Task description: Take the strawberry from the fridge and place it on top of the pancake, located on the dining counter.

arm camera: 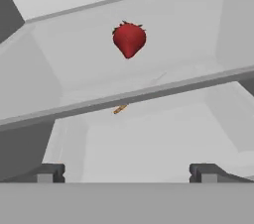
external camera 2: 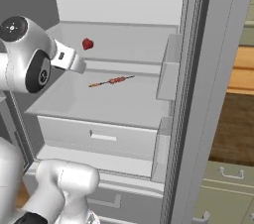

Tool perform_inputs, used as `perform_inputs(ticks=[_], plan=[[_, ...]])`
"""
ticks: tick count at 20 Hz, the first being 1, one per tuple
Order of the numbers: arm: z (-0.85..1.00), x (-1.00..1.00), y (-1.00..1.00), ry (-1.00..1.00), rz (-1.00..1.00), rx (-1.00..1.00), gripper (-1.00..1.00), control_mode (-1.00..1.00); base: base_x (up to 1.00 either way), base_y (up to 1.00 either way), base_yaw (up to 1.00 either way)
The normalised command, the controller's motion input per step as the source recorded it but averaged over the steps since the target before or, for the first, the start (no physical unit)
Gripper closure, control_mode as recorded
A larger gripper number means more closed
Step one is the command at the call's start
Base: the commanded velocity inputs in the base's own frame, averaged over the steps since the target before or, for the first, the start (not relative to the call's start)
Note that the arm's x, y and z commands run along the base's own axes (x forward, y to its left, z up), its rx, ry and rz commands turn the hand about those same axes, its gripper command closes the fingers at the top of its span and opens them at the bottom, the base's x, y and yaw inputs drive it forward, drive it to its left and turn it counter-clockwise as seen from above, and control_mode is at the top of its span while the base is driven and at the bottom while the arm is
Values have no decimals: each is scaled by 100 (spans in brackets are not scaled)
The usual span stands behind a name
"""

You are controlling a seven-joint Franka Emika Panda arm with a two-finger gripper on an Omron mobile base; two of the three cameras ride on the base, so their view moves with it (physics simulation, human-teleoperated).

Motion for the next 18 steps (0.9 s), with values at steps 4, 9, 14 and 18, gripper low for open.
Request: perform_inputs(ticks=[4, 9, 14, 18], plan=[[63, 42, -17, 0, 0, -1, -100, -100, 0, 0, 0], [15, 46, -31, 2, 0, -4, -100, -100, 0, 0, 0], [-8, 53, -1, 6, 1, -8, -100, -100, 0, 0, 0], [-16, 47, 1, 4, 4, -7, -100, -100, 0, 0, 0]])
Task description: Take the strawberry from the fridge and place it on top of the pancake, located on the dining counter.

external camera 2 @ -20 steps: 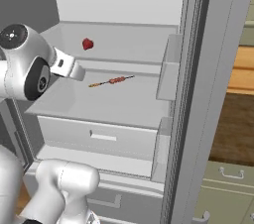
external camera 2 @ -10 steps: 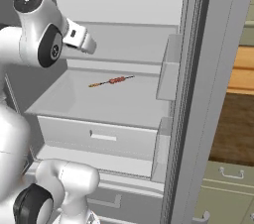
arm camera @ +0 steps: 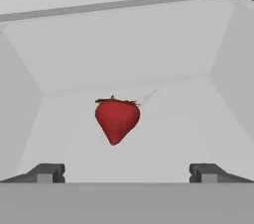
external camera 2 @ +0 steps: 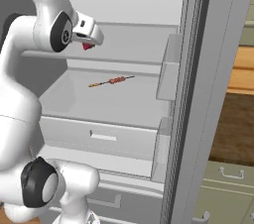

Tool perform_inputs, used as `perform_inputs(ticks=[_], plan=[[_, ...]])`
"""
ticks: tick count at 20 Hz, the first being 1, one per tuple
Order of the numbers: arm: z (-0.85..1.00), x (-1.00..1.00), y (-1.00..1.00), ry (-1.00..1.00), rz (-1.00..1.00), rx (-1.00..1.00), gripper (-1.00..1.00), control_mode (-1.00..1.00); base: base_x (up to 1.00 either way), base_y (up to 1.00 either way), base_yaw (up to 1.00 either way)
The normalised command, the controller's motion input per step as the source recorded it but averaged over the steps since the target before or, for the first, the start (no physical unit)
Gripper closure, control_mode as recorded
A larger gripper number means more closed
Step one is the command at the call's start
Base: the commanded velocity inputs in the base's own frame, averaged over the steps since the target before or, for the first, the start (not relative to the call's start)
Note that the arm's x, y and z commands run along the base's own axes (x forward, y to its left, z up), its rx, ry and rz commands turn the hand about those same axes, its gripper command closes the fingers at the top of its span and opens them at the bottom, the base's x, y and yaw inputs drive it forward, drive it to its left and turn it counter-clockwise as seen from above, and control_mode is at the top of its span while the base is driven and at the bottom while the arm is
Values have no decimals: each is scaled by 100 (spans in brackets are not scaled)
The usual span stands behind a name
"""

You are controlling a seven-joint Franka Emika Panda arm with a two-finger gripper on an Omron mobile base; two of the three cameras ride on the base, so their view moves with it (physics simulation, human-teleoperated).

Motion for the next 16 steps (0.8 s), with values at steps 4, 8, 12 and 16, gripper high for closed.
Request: perform_inputs(ticks=[4, 8, 12, 16], plan=[[-24, 45, 0, 3, 4, 0, -100, -100, 0, 0, 0], [-14, 54, 0, 0, 5, 0, -100, -100, 0, 0, 0], [-14, 54, 0, 2, 6, 0, -100, -100, 0, 0, 0], [-9, 11, 1, 2, 3, 0, -100, -100, 0, 0, 0]])
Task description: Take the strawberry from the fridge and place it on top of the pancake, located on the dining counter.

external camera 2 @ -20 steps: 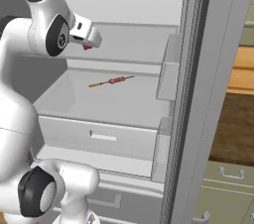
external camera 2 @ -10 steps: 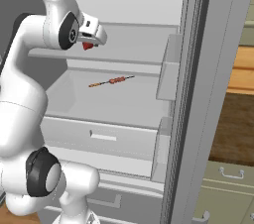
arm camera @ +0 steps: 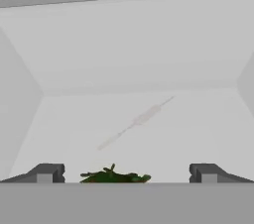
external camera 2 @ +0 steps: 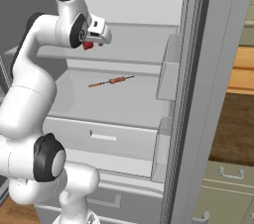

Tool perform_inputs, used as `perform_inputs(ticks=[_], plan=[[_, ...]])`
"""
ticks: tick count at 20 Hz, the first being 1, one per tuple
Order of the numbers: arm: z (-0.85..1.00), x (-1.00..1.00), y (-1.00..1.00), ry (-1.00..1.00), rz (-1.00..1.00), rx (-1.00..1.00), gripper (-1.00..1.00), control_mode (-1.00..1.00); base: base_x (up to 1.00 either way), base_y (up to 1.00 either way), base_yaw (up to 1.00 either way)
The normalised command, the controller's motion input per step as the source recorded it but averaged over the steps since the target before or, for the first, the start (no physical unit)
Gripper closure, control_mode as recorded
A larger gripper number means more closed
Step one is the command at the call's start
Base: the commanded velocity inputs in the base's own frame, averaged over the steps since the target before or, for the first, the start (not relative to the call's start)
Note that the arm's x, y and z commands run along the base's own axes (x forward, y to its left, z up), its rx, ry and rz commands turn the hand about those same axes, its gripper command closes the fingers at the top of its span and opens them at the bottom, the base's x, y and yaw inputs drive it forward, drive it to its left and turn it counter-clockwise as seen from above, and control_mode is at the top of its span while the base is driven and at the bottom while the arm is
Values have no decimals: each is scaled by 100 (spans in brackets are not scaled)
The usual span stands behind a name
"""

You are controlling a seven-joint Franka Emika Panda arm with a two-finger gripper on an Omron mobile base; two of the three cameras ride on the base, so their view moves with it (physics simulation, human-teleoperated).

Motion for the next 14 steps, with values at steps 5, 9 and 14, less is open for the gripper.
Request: perform_inputs(ticks=[5, 9, 14], plan=[[0, -1, 18, 2, 0, 0, -100, -100, 0, 0, 0], [-5, 0, 12, 5, 0, 0, -100, -100, 0, 0, 0], [-12, 0, 0, 6, 0, 0, -100, -100, 0, 0, 0]])
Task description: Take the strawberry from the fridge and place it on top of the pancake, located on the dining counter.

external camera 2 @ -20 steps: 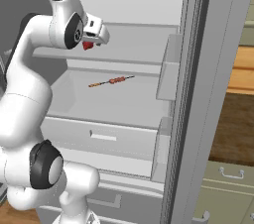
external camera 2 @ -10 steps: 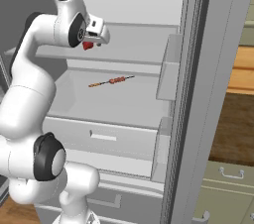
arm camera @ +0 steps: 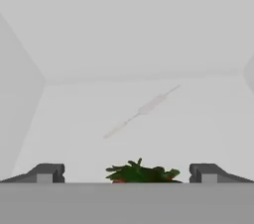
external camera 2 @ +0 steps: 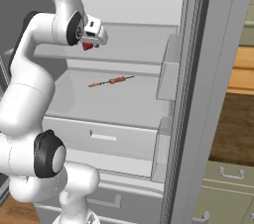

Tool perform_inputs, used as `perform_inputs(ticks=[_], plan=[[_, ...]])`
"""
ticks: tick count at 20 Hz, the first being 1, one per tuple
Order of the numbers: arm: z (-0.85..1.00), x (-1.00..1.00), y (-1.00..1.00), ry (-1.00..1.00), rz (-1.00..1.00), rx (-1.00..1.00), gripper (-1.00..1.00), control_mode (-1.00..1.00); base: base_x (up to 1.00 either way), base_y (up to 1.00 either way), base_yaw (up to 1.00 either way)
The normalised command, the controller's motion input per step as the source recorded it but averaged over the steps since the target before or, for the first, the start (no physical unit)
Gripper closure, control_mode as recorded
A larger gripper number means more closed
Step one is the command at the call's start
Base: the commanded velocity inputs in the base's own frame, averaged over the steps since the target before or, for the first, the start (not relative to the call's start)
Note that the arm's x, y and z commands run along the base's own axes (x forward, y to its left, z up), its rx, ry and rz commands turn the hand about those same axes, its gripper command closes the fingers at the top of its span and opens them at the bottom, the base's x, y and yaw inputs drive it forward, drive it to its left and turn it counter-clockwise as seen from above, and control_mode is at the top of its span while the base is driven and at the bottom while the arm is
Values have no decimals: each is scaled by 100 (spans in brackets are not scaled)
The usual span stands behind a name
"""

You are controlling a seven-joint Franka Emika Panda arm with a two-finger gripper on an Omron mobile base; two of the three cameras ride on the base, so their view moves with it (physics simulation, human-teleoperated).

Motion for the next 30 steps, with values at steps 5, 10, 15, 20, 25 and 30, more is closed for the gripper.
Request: perform_inputs(ticks=[5, 10, 15, 20, 25, 30], plan=[[-15, 2, 0, 4, 0, 0, 100, -100, 0, 0, 0], [-11, 2, 0, 0, 0, 0, 100, -100, 0, 0, 0], [-1, -4, 0, -5, 0, 0, 100, -100, 0, 0, 0], [-7, -27, 0, -14, 0, 0, 100, -100, 0, 0, 0], [-8, -62, 0, -10, 0, 0, 100, -100, 0, 0, 0], [14, -100, -7, 0, 0, 0, 100, -100, 0, 0, 0]])
